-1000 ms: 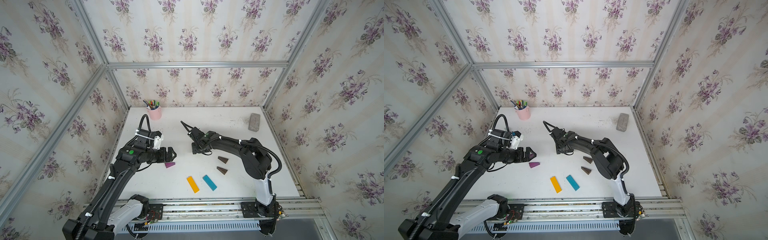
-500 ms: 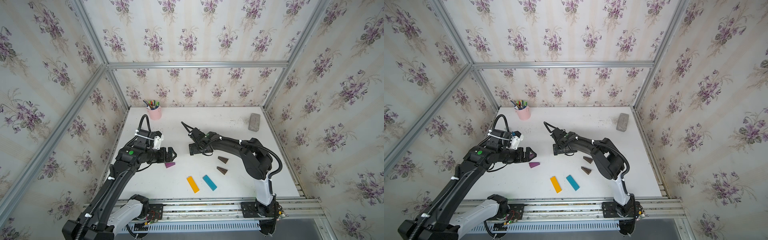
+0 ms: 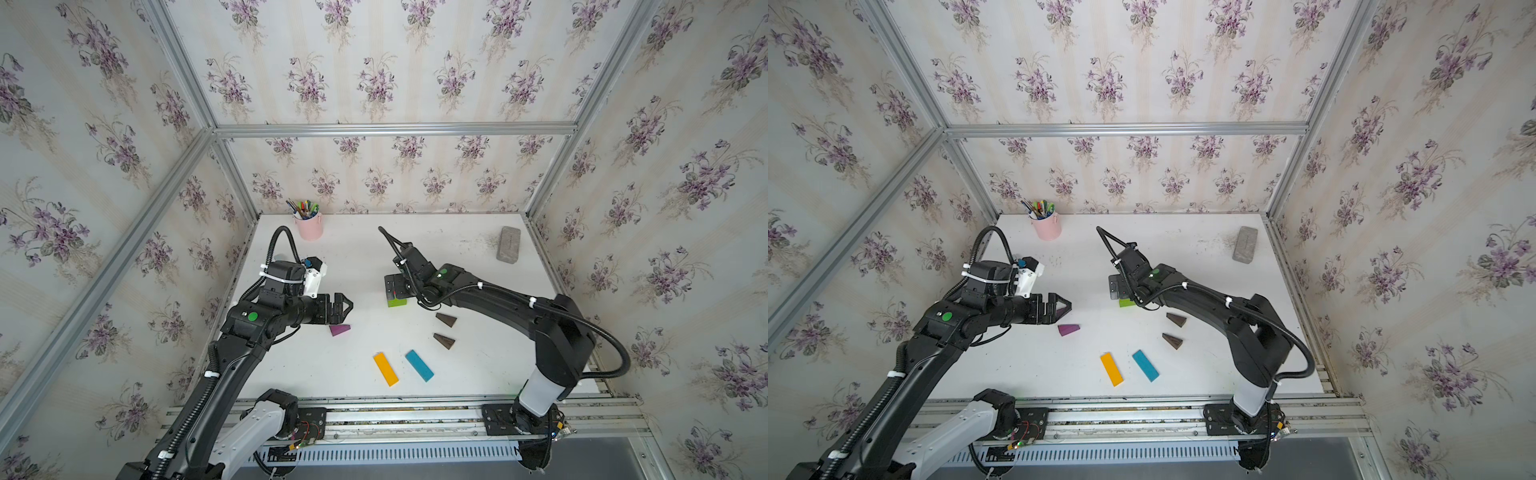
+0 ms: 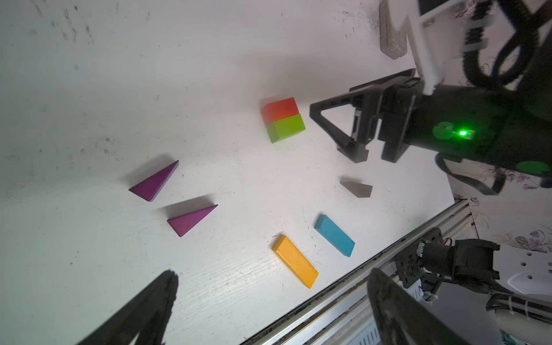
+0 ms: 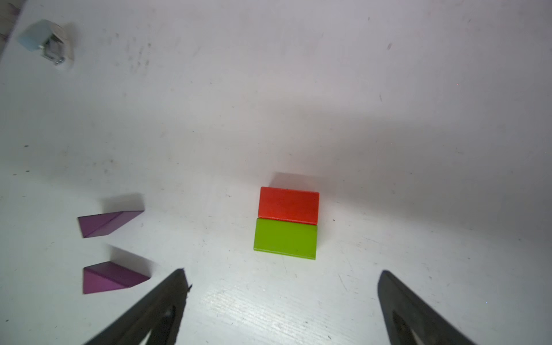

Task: Assemble a small pinwheel with building blocks
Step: Adjust the building block at the center of the board.

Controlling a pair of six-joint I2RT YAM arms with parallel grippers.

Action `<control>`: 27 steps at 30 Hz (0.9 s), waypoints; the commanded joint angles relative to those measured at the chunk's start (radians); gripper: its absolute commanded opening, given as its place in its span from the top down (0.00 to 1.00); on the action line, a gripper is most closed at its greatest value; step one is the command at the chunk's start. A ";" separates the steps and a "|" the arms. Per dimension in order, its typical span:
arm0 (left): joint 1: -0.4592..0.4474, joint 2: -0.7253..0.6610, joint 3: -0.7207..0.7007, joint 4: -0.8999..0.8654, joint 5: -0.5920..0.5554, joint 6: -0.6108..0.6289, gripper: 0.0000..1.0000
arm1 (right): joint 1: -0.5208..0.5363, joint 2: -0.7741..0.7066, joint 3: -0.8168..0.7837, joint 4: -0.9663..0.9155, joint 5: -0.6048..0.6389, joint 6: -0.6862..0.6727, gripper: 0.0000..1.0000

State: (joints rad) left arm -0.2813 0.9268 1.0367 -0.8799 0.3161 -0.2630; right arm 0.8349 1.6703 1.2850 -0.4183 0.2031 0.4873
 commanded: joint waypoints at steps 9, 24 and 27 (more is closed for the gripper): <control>0.001 -0.014 0.071 0.071 -0.223 0.161 0.00 | -0.002 -0.340 -0.241 0.154 0.053 -0.201 0.00; -0.020 0.005 0.076 0.131 -0.333 0.549 0.11 | -0.038 -0.473 -0.407 0.331 -0.131 -0.328 0.00; -0.046 -0.003 -0.013 0.193 -0.432 0.627 0.18 | -0.048 -0.525 -0.484 0.432 -0.184 -0.334 0.00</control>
State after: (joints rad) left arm -0.3103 0.9279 1.0740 -0.7395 -0.0135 0.2382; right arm 0.7925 1.1778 0.8375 -0.1146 0.0929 0.1825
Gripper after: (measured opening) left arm 0.841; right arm 0.998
